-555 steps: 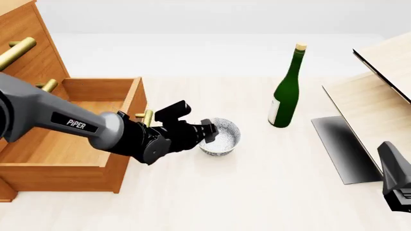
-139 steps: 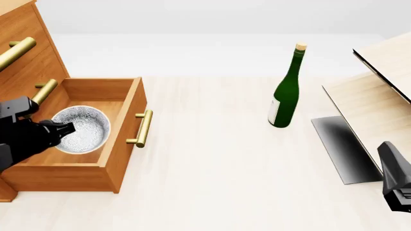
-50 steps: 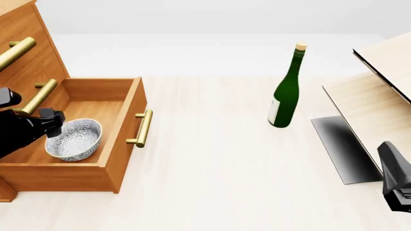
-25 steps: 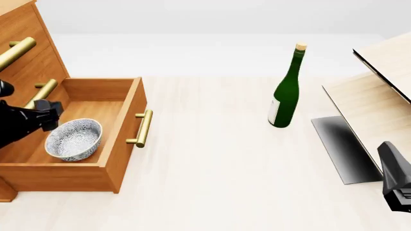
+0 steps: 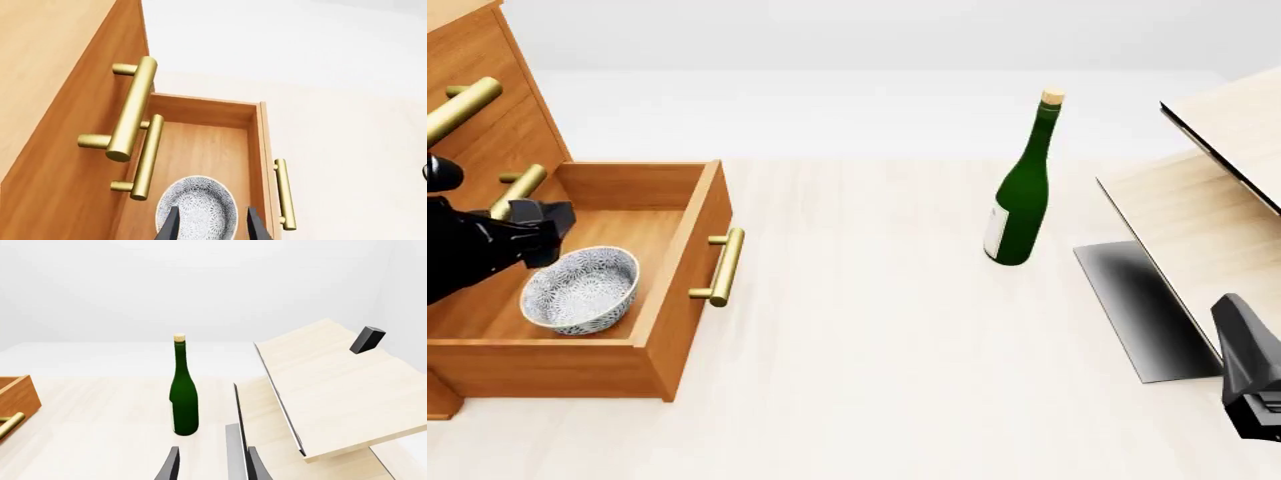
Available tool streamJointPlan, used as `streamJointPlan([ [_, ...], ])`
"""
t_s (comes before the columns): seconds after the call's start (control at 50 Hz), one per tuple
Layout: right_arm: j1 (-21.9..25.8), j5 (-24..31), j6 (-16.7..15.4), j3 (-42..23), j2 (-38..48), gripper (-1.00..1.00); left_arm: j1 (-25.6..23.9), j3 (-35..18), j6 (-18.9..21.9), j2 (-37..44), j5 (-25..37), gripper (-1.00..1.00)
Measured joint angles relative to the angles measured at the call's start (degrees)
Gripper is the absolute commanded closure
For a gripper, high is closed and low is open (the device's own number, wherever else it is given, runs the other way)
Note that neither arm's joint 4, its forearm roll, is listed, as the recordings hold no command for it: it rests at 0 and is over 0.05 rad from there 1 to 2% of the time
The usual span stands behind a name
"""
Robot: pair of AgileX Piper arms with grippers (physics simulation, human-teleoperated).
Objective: Put the bowl in the bottom drawer of the cabinet and close it.
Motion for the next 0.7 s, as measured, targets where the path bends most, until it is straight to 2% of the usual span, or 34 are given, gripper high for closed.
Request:
streamJointPlan([
  [0.7,0.0,0.0,0.0,0.0,0.0,-1.0,-12.03,-5.86,-1.46,2.54,1.69,-1.0],
])
